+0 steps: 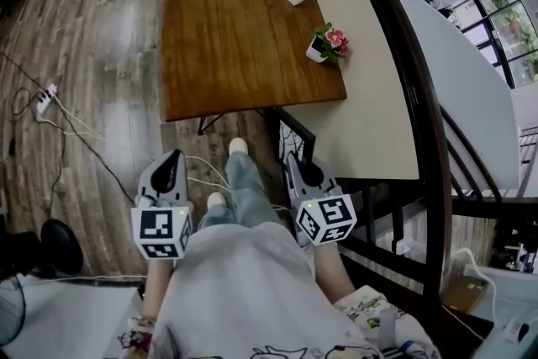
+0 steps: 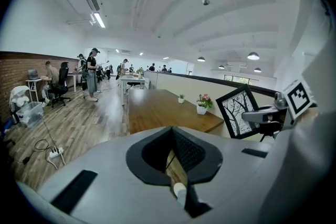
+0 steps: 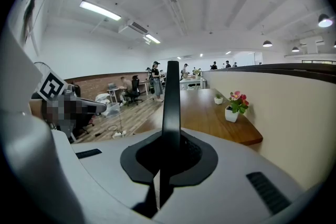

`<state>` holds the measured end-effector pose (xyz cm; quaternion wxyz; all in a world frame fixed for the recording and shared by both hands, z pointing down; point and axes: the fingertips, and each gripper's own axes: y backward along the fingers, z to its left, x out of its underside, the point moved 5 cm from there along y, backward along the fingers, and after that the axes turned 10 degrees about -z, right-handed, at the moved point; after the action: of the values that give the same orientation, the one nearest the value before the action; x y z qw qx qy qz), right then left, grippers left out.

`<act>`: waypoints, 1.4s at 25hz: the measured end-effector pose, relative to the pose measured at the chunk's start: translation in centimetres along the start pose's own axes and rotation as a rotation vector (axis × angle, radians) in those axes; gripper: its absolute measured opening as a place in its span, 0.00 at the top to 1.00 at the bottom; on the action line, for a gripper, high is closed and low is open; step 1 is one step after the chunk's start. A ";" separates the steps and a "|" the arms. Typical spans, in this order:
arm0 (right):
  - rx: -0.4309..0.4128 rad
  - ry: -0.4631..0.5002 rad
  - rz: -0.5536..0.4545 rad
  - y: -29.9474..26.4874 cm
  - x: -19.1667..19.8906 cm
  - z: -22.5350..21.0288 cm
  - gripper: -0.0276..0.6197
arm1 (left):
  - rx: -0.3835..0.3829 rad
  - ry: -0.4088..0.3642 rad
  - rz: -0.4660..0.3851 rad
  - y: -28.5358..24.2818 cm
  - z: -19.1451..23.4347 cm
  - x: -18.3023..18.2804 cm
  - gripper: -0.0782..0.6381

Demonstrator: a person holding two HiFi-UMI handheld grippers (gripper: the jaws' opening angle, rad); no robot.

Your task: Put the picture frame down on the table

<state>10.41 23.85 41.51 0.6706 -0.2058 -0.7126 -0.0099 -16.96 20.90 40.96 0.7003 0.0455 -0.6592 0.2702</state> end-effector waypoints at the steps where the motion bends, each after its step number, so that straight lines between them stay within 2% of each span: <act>1: -0.003 0.002 -0.003 -1.0 -0.3 -0.5 0.95 | -0.003 -0.006 -0.004 -0.9 0.3 -0.4 0.88; 9: -0.046 0.016 -0.020 -10.3 -3.9 -5.6 0.95 | -0.045 -0.023 -0.033 -10.2 2.5 -4.4 0.88; 15: -0.100 0.026 -0.026 -16.9 -8.1 -11.0 0.95 | -0.087 -0.022 -0.059 -17.6 2.3 -8.9 0.88; 20: -0.145 0.026 -0.029 -21.1 -9.5 -13.8 0.95 | -0.122 -0.020 -0.071 -22.0 2.4 -10.5 0.88; 27: -0.174 -0.001 -0.021 -24.0 -9.7 -16.0 0.95 | -0.142 -0.010 -0.060 -24.9 2.0 -10.9 0.88; 35: -0.182 -0.018 -0.003 -25.1 -9.4 -15.0 0.95 | -0.133 -0.011 -0.047 -25.2 3.0 -10.9 0.88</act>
<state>17.18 -6.08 40.55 0.6426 -0.2648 -0.7152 -0.0739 -8.44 -5.22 38.42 0.7043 0.0156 -0.6782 0.2091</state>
